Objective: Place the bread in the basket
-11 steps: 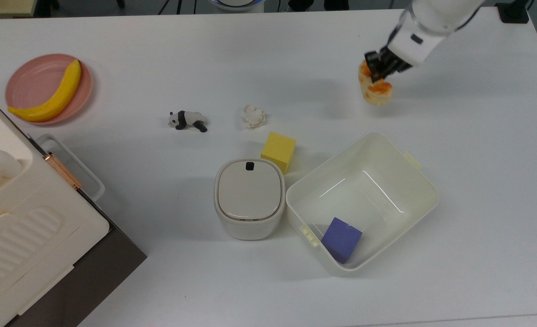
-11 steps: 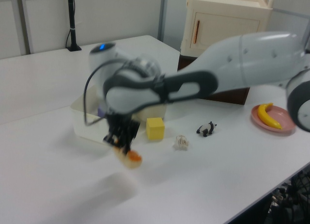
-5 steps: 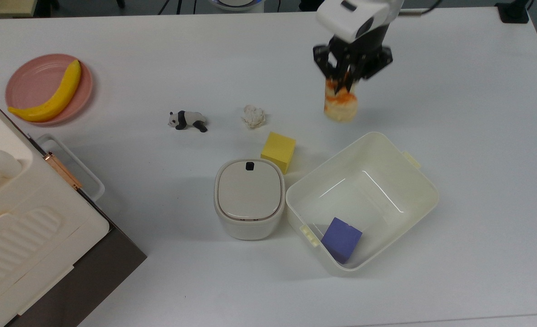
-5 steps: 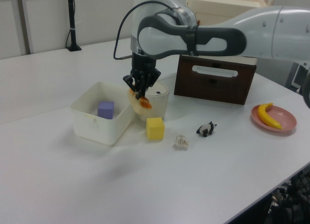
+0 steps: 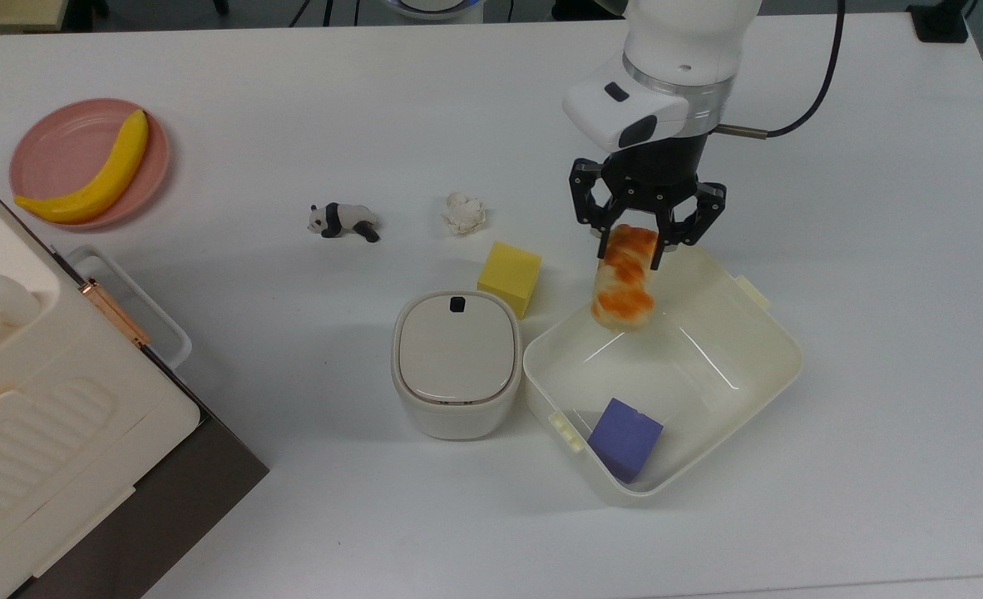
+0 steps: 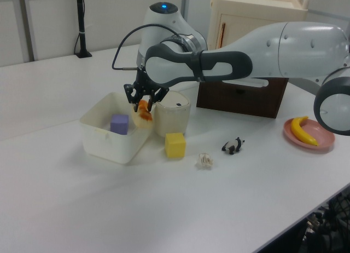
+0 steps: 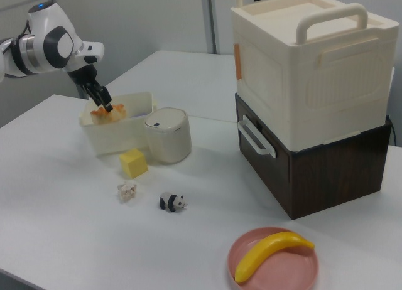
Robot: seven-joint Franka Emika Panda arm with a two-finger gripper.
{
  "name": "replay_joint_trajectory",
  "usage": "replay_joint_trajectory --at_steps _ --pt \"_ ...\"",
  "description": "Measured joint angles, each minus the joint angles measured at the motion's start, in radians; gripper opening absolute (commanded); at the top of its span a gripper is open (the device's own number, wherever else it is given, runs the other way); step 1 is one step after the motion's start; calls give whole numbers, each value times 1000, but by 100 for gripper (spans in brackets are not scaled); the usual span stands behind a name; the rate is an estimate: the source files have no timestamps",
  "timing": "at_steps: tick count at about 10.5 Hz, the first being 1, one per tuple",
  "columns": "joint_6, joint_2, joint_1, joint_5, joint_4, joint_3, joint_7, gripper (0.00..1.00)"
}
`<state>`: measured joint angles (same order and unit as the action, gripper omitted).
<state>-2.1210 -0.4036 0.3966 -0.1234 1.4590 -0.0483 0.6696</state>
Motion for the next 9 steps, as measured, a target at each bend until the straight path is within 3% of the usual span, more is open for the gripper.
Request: replay_joint_trajectory --at_steps 4,5,9 --pt "4 21 -22 0 -26 -12 6 100" --pt "64 47 -39 0 -31 -11 -15 100" --pt "436 183 -242 91 -33 0 -413 100"
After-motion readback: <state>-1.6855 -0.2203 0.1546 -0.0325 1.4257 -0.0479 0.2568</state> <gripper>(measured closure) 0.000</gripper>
